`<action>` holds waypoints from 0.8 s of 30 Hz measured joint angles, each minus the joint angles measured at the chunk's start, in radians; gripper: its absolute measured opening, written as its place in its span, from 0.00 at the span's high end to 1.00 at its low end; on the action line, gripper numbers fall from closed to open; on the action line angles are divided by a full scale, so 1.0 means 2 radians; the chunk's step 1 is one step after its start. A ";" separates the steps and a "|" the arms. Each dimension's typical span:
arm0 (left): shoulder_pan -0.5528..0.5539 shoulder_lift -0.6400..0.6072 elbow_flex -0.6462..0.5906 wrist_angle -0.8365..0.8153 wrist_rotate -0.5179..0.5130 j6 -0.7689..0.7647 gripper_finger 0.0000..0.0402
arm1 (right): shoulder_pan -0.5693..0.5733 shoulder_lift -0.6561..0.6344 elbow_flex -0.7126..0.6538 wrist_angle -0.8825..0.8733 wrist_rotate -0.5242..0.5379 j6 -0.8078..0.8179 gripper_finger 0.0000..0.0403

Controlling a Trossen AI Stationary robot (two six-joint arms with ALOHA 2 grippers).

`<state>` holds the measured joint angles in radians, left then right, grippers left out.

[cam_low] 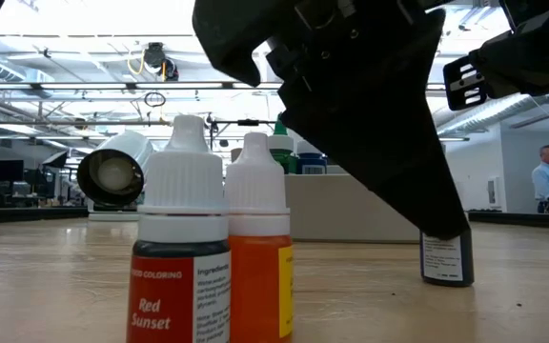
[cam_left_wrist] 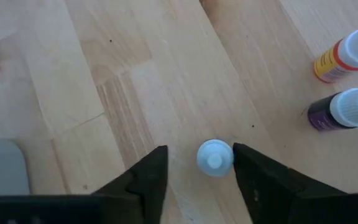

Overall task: Pick & Place food coloring
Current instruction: Put the small black food coloring bottle into the bin

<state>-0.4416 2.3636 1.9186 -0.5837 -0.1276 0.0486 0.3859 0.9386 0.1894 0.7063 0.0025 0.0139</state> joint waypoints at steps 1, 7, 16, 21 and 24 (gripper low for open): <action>0.000 0.000 0.000 0.000 0.000 0.000 0.58 | 0.000 0.000 0.000 0.000 0.000 0.000 1.00; 0.000 0.000 0.000 0.000 0.007 0.000 0.73 | 0.000 0.000 0.000 0.000 0.000 0.000 1.00; 0.004 0.000 0.000 0.003 0.013 0.035 0.84 | -0.008 0.000 0.000 0.000 0.000 -0.001 1.00; 0.005 0.000 0.006 -0.008 0.002 0.044 0.83 | -0.010 0.000 0.000 -0.002 0.000 0.002 1.00; 0.005 -0.005 0.032 -0.044 -0.016 0.053 0.82 | -0.010 0.000 0.000 -0.004 -0.001 0.004 1.00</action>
<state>-0.4317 2.3530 1.9823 -0.6717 -0.1591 0.1551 0.3668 0.9390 0.1894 0.6993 0.0010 0.0216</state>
